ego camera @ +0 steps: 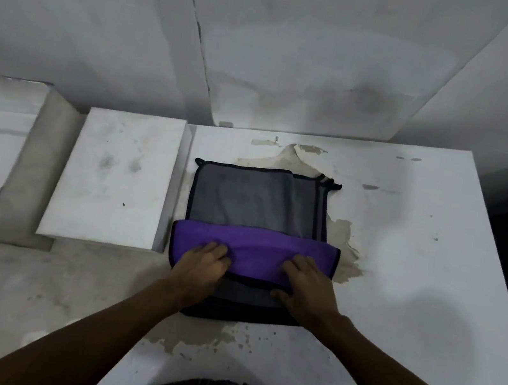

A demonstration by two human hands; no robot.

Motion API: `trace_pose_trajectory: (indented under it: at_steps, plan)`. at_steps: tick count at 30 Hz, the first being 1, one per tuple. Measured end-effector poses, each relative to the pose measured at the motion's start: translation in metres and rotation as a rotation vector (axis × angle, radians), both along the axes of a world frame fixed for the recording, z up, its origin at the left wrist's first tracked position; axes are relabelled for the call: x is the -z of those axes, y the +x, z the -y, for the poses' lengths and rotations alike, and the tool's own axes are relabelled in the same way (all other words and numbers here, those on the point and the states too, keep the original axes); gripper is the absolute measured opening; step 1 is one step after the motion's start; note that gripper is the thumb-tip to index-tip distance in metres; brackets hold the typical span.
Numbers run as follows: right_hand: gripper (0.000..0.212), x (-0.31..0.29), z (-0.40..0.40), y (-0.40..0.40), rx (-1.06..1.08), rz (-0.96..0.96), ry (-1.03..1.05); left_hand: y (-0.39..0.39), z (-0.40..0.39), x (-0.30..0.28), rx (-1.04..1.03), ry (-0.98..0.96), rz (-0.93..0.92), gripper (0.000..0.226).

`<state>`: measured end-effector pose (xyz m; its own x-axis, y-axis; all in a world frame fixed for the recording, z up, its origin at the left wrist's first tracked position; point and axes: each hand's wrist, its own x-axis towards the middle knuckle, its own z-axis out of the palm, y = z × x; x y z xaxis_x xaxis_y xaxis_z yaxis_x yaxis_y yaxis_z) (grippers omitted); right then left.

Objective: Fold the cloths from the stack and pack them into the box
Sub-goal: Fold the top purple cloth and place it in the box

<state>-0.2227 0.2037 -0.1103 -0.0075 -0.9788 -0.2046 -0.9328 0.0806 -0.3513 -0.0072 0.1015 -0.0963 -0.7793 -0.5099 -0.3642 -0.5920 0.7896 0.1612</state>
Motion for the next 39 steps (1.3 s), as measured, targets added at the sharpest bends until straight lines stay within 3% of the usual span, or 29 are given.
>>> trace_pose_trajectory:
  at_steps: [3,6,11,15,21,26,29,31,33,35,37,39]
  plan:
    - [0.049,0.0,0.0,0.007,0.036,-0.062,0.007,0.0,-0.001,-0.001,-0.03,-0.062,-0.082,0.031]
    - [0.038,-0.001,0.003,0.012,0.08,-0.083,0.017,0.001,0.001,-0.003,-0.077,-0.045,-0.157,0.027]
    - [0.038,-0.004,0.005,0.004,0.113,-0.124,0.057,0.007,0.007,-0.004,-0.031,-0.027,-0.075,0.022]
    - [0.053,-0.007,0.0,-0.011,0.039,-0.191,0.1,0.017,0.006,0.001,-0.044,0.048,0.121,0.047]
    - [0.063,-0.013,-0.005,-0.025,-0.065,-0.279,-0.04,0.036,0.008,0.005,-0.044,-0.088,0.107,0.071]
    - [0.068,-0.007,-0.014,-0.03,-0.155,-0.301,0.047,0.032,-0.007,0.003,-0.005,0.041,0.175,0.063]
    - [0.058,-0.009,-0.014,-0.032,-0.163,-0.153,0.194,0.026,-0.002,-0.001,-0.082,0.21,0.265,0.068]
    - [0.054,-0.017,-0.007,-0.038,-0.122,-0.043,0.266,0.025,0.009,-0.008,-0.165,0.312,0.225,0.051]
    - [0.04,-0.027,0.004,-0.04,0.008,0.086,0.241,0.023,0.021,-0.011,-0.266,0.266,0.056,0.03]
    - [0.034,-0.025,0.013,-0.041,0.169,0.131,0.074,0.019,0.032,-0.011,-0.322,0.111,-0.066,0.027]
    - [0.034,-0.018,0.021,-0.041,0.261,0.074,0.005,0.015,0.043,-0.01,-0.322,0.009,0.013,0.031]
    - [0.038,-0.012,0.027,-0.043,0.3,0.042,0.076,0.011,0.049,-0.01,-0.292,-0.015,0.157,0.034]
